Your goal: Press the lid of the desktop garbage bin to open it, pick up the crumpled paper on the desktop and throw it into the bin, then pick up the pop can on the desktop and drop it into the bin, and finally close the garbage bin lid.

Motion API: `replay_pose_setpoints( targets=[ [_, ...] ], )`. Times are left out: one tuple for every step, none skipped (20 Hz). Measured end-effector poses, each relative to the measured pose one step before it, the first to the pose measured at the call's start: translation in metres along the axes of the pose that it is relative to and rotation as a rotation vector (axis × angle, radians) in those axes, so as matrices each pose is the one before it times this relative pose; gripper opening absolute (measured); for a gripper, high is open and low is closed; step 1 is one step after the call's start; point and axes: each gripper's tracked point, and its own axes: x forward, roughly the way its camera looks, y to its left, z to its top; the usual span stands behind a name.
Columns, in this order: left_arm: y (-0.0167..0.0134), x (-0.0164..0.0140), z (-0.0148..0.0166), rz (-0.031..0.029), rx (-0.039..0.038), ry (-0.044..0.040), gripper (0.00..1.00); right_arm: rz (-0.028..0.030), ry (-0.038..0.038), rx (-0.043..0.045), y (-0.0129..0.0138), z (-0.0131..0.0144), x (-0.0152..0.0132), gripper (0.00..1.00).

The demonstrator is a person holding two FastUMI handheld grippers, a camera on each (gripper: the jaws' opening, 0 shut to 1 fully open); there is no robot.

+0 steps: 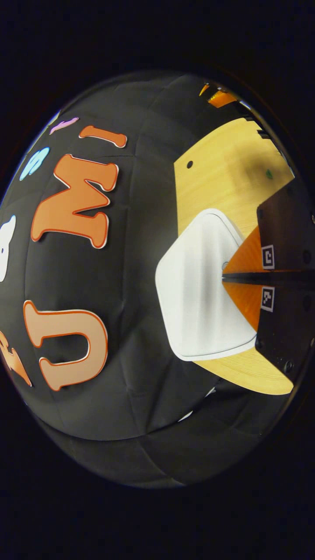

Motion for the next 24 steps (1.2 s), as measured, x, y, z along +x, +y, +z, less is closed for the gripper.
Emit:
replay_pose_setpoints(
  targets=[
    [0.00012, -0.00038, 0.00144, 0.01082, 0.02339, -0.01908, 0.00, -0.00919, -0.00850, -0.01485, -0.00151, 0.00124, -0.00018, 0.94],
    [-0.00089, 0.00036, -0.00022, 0.00765, 0.02776, -0.01355, 0.00, -0.00329, -0.00527, -0.00763, -0.00131, 0.00039, -0.00031, 0.94],
    [-0.00025, -0.00057, 0.00155, 0.00591, 0.00193, -0.00652, 0.00, 0.00459, -0.00120, 0.00340, 0.00073, 0.00098, -0.00081, 0.94],
    [0.00073, -0.00127, 0.00041, 0.00194, -0.01111, -0.00756, 0.00, 0.00274, 0.00198, 0.00513, -0.00026, 0.00027, -0.00015, 0.94],
    [0.00025, 0.00054, 0.00072, -0.00890, -0.00798, -0.01702, 0.00, -0.00166, -0.00136, 0.00276, -0.00127, 0.00072, -0.00009, 0.94],
    [0.00017, -0.00129, 0.00150, -0.01018, -0.00325, -0.02598, 0.00, -0.00347, -0.00370, 0.00310, -0.00167, 0.00160, -0.00062, 0.94],
    [0.00259, -0.00197, 0.00403, 0.00710, -0.00666, -0.01500, 0.00, 0.00034, -0.00420, 0.00412, -0.00012, 0.00184, -0.00119, 0.94],
    [0.00435, -0.00226, 0.00160, 0.01880, -0.00567, -0.00620, 0.00, 0.00000, -0.00657, -0.00010, 0.00032, 0.00344, -0.00159, 0.94],
    [0.00575, -0.00374, 0.00247, 0.02651, -0.00634, -0.00479, 0.00, 0.00004, -0.00948, -0.00440, -0.00056, 0.00308, -0.00150, 0.94],
    [0.00381, -0.00756, 0.00590, 0.02156, -0.00602, -0.02047, 0.00, 0.00237, -0.01215, -0.00657, 0.00052, 0.00454, -0.00159, 0.94],
    [0.00112, -0.01029, 0.01347, 0.01868, -0.00300, -0.04075, 0.00, 0.00277, -0.01217, -0.00590, 0.00082, 0.00477, -0.00182, 0.94],
    [0.00072, -0.01268, 0.01572, 0.01569, 0.00853, -0.05121, 0.00, 0.00325, -0.01346, -0.00244, 0.00002, 0.00489, -0.00227, 0.94],
    [-0.00288, -0.01219, 0.02054, 0.00148, 0.01092, -0.06123, 0.00, 0.00808, -0.01127, 0.00078, 0.00122, 0.00258, -0.00213, 0.94],
    [-0.00630, -0.01204, 0.01852, -0.00623, 0.00669, -0.05139, 0.00, 0.01463, -0.01075, 0.00523, 0.00305, 0.00394, -0.00074, 0.94],
    [-0.00699, -0.00968, 0.01441, -0.00430, 0.00344, -0.04327, 0.00, 0.01606, -0.00738, 0.00918, 0.00413, 0.00195, -0.00165, 0.94],
    [-0.00607, -0.00839, 0.00774, -0.00221, 0.00386, -0.03900, 0.00, 0.00909, -0.00584, 0.01246, 0.00178, 0.00238, -0.00119, 0.94],
    [-0.00578, -0.00583, 0.00704, 0.00102, 0.00205, -0.03012, 0.00, 0.00487, -0.00420, 0.01353, 0.00055, 0.00246, -0.00066, 0.94],
    [-0.00576, -0.00618, 0.00510, -0.00239, -0.00199, -0.02182, 0.00, 0.00087, -0.00270, 0.01098, -0.00078, 0.00055, -0.00158, 0.94],
    [-0.00333, -0.00543, 0.00363, 0.00227, -0.00716, -0.01465, 0.00, -0.00221, -0.00600, 0.00738, -0.00159, 0.00156, -0.00101, 0.94],
    [-0.00518, -0.00450, 0.00133, -0.00178, -0.00967, -0.01022, 0.00, -0.00603, -0.00502, 0.00470, -0.00175, 0.00197, -0.00059, 0.94],
    [-0.00444, -0.00330, 0.00142, -0.00341, -0.01198, -0.00741, 0.00, -0.00573, -0.00016, 0.00424, -0.00212, 0.00050, -0.00071, 0.94],
    [-0.00175, -0.00444, -0.00128, 0.00173, -0.01065, -0.00517, 0.00, -0.00224, 0.00596, 0.00436, -0.00103, -0.00068, -0.00018, 0.94],
    [-0.00128, -0.00229, -0.00121, 0.00623, -0.00635, -0.00357, 0.00, 0.00126, 0.00614, 0.00400, -0.00068, -0.00169, -0.00100, 0.94],
    [-0.00037, -0.00271, -0.00191, 0.00476, -0.00064, -0.00394, 0.00, 0.00009, 0.00335, 0.00457, -0.00121, -0.00032, -0.00076, 0.94]
  ],
)
